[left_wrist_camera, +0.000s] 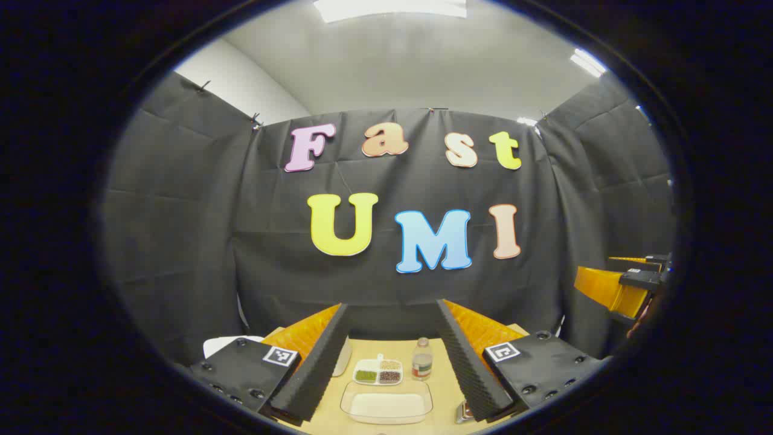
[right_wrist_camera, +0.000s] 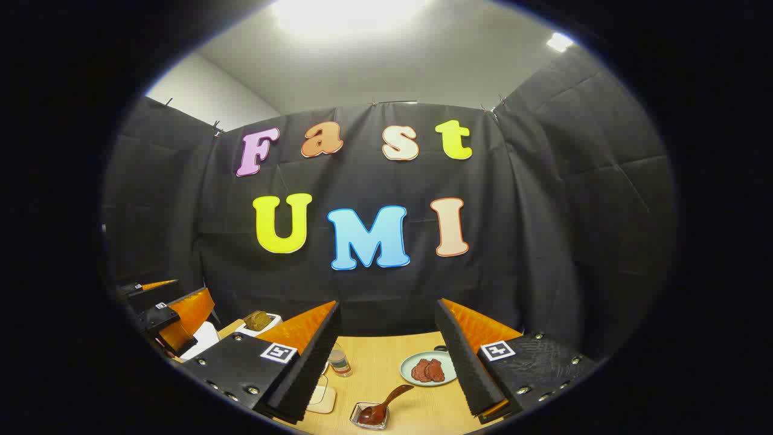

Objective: Close the left gripper, press the button to open the rice cooker; take a wooden spoon from the chopstick holder with the right hand, scoop a spoonful of rice and pour it into the rice cooker, then put the wooden spoon back into the chopstick holder.

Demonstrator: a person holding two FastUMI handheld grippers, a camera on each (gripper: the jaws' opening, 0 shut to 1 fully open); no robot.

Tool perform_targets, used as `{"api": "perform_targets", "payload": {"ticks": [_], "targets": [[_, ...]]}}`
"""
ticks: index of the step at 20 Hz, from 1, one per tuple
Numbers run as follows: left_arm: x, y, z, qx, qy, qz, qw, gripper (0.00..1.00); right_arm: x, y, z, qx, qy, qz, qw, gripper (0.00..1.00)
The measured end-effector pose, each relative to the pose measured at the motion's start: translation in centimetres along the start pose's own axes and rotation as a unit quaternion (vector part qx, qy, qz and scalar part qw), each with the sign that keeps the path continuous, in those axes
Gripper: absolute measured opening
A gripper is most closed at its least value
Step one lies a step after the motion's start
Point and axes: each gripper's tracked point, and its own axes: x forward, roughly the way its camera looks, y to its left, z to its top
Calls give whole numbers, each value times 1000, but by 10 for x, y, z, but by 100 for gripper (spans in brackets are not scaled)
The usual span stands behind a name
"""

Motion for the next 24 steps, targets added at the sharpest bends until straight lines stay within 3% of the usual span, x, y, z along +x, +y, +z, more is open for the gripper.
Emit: {"api": "perform_targets", "payload": {"ticks": [1,4,10,11,12,17,22,23,24], "targets": [[0,-4,-1,-7,1,-5,1000,100,1,0,-1,4,0,0,1000,95],[-1,-3,6,-28,-5,-3,1000,97,4,-1,2,0,-3,-2,1000,95],[1,-1,25,-16,-39,6,999,96,9,4,-5,-4,5,7,1000,95],[0,-1,24,-18,-40,7,999,92,10,5,-6,-3,5,8,1000,95],[1,1,23,-17,-39,8,999,96,11,6,-6,-1,7,8,1000,95],[5,7,10,-24,-20,-3,1000,97,13,11,-13,3,8,13,1000,95],[11,28,-5,-5,-7,18,1000,97,13,19,-21,3,18,22,1000,95],[11,31,-8,-6,-3,18,1000,92,14,19,-20,2,17,22,1000,95],[12,36,-10,-7,2,21,1000,96,14,20,-21,1,17,23,1000,95]]}}
